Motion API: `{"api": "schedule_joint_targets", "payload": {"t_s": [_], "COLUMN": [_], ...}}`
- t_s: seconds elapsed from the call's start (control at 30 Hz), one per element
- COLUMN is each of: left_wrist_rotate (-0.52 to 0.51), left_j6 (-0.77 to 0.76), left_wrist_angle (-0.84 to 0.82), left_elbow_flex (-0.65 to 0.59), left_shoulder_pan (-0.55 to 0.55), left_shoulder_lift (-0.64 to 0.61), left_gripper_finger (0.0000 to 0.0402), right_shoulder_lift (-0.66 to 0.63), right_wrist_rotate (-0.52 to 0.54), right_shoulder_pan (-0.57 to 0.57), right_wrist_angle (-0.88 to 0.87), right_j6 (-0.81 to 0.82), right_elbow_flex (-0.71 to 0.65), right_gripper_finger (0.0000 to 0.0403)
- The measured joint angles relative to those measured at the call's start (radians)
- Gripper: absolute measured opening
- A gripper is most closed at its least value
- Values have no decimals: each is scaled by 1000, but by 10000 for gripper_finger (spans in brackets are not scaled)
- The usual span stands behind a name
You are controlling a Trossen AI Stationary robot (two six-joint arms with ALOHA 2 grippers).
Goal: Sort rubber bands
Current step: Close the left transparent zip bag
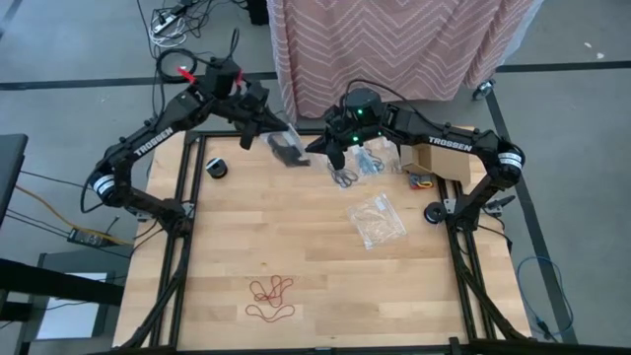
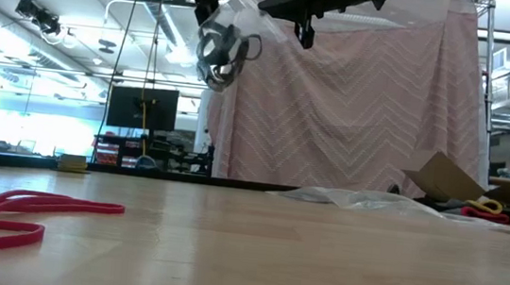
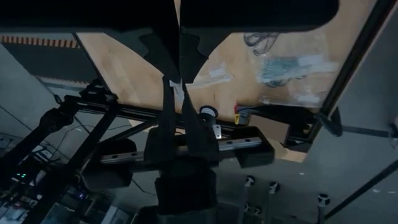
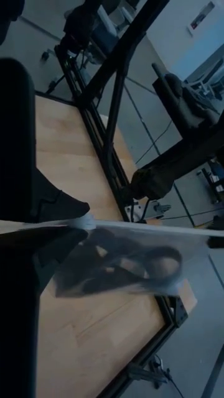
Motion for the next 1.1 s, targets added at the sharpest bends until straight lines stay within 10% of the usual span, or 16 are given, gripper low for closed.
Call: {"api": "schedule_joint_targets", "payload": {"t_s": [0.87, 1.1], "left_wrist_rotate": [-61, -61], "left_j6": [160, 187], "left_wrist_angle": [-252, -289], "left_elbow_flex": [164, 154], "left_shoulder_pan": [127, 127], "left_shoulder_lift": [-2, 7], "left_gripper_finger": [0, 0], "right_shoulder_lift": [0, 0], "right_wrist_rotate": [6, -3], "right_shoulder_pan": [1, -9], "right_wrist_angle": [-10, 76], "right_j6": [0, -18], "right_elbow_flex": [-3, -4], "right_gripper_finger": [0, 72]}}
